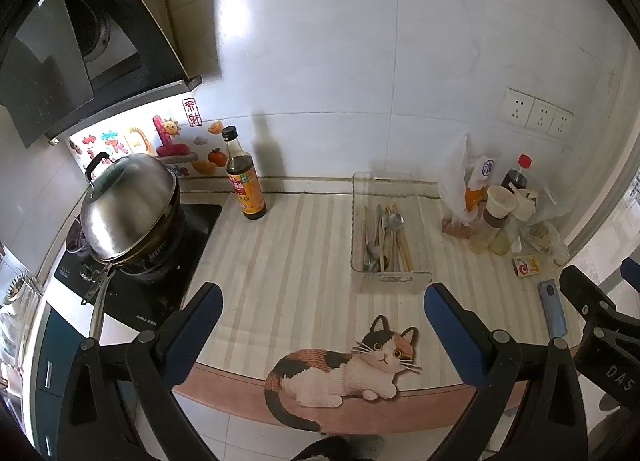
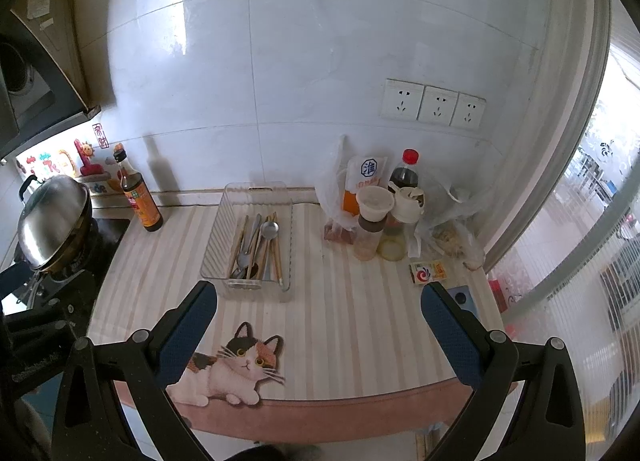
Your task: Organize utensils
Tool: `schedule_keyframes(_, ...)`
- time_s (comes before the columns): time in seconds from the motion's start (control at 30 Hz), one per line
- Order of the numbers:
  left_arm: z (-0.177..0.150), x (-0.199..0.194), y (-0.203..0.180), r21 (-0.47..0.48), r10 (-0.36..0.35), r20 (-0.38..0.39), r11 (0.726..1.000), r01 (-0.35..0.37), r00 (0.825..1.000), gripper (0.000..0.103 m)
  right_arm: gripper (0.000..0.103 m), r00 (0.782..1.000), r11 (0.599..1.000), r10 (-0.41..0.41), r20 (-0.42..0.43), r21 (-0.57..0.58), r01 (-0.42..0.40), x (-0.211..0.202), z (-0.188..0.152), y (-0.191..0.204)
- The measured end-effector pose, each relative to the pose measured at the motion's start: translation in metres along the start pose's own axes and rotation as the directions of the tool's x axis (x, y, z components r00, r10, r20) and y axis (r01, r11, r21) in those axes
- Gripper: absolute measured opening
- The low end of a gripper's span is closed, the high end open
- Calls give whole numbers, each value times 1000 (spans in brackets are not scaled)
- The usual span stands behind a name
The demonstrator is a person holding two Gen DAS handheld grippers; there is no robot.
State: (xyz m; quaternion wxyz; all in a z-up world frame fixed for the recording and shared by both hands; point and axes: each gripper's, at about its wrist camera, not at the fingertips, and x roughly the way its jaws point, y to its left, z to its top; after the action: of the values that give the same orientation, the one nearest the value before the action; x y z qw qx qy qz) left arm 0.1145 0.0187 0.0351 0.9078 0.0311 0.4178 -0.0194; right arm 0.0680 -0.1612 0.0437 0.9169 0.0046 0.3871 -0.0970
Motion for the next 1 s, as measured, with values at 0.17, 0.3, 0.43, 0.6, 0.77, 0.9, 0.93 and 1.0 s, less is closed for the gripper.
schedule_keyframes(0.17, 0, 0, 0, 4, -3, -2, 1000, 3, 1000, 103, 103, 1000, 1000, 2, -1, 4, -2, 0, -1, 0)
schedule_keyframes(0.3, 0, -1, 1, 4, 0, 0, 1000, 0, 1000, 103, 103, 1000, 1000, 2, -1, 3, -2, 0, 0, 0)
schedule_keyframes(0.43, 1, -1, 1, 4, 5, 1, 1000, -5, 1000, 103, 103, 1000, 1000, 3, -2, 2, -3, 1, 0, 0)
schedule_keyframes(0.6, 4, -2, -1, 2, 12, 3, 1000, -12, 1000, 103, 103, 1000, 1000, 5, -4, 0, -5, 0, -3, 2)
schedule_keyframes(0.77, 5, -2, -1, -1, 19, 4, 1000, -19, 1000, 103, 103, 1000, 1000, 7, -8, -4, -7, 1, -6, 2)
schedule_keyframes(0.9, 5, -1, -1, -1, 20, 5, 1000, -20, 1000, 103, 103, 1000, 1000, 4, -12, -9, -5, 1, -7, 1)
schedule_keyframes(0.93, 4, -2, -1, -1, 19, 4, 1000, -19, 1000, 103, 103, 1000, 1000, 5, -12, -11, -6, 2, -4, 0)
schedule_keyframes(1.0, 5, -2, -1, -1, 18, 4, 1000, -18, 1000, 103, 103, 1000, 1000, 5, -12, -10, -5, 2, -4, 0)
